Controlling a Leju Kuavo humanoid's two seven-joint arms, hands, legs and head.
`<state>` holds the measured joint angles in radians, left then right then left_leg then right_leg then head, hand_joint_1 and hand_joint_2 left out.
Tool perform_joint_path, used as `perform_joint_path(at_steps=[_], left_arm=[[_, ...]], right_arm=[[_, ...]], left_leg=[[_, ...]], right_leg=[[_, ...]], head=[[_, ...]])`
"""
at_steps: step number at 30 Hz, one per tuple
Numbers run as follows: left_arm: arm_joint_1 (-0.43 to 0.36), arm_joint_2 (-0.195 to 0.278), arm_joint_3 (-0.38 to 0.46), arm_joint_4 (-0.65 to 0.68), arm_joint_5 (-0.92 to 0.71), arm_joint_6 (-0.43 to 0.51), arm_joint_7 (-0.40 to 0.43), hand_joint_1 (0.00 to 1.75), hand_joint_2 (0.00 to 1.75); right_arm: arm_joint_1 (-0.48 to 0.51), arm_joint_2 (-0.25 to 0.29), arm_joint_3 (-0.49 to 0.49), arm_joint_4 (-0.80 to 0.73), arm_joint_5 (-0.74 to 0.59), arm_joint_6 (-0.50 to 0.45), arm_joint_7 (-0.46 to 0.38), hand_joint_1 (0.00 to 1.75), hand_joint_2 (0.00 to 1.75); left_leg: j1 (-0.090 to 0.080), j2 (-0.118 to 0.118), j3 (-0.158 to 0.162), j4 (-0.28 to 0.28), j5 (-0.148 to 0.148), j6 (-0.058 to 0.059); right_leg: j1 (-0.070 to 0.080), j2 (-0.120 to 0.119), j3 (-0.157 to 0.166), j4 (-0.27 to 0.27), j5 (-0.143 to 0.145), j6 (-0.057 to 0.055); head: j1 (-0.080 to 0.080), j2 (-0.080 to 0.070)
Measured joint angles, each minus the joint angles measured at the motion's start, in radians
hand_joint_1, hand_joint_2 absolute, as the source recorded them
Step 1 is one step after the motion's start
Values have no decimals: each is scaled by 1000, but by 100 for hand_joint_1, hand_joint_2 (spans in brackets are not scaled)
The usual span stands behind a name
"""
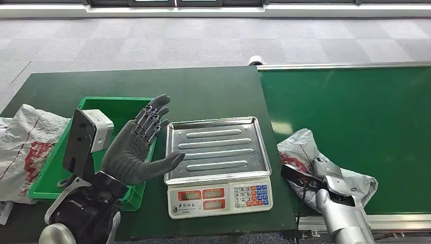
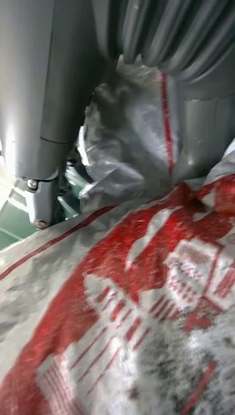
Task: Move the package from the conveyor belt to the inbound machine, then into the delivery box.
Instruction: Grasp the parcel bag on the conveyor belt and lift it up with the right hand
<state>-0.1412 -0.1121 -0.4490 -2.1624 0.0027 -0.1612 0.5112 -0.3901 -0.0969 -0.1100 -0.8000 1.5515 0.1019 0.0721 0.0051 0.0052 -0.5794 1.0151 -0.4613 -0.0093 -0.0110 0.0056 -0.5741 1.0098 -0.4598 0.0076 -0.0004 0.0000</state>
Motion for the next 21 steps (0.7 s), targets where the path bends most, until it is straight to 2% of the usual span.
perform_joint_path(at_steps=[12, 21], left_arm=[[4, 26, -2, -16, -2, 39, 0, 0, 175], [15, 49, -7, -41, -17, 71, 0, 0, 175]], right_arm=[[-8, 0, 69, -8, -39, -44, 3, 175, 175], [24, 5, 98, -92, -41, -119, 93, 175, 175]], left_leg=[[0, -1, -1, 0, 1, -1], [0, -3, -4, 0, 1, -1]], right_leg=[[0, 0, 0, 0, 0, 0], [0, -2, -3, 0, 0, 0]], head=[[0, 0], [0, 0]])
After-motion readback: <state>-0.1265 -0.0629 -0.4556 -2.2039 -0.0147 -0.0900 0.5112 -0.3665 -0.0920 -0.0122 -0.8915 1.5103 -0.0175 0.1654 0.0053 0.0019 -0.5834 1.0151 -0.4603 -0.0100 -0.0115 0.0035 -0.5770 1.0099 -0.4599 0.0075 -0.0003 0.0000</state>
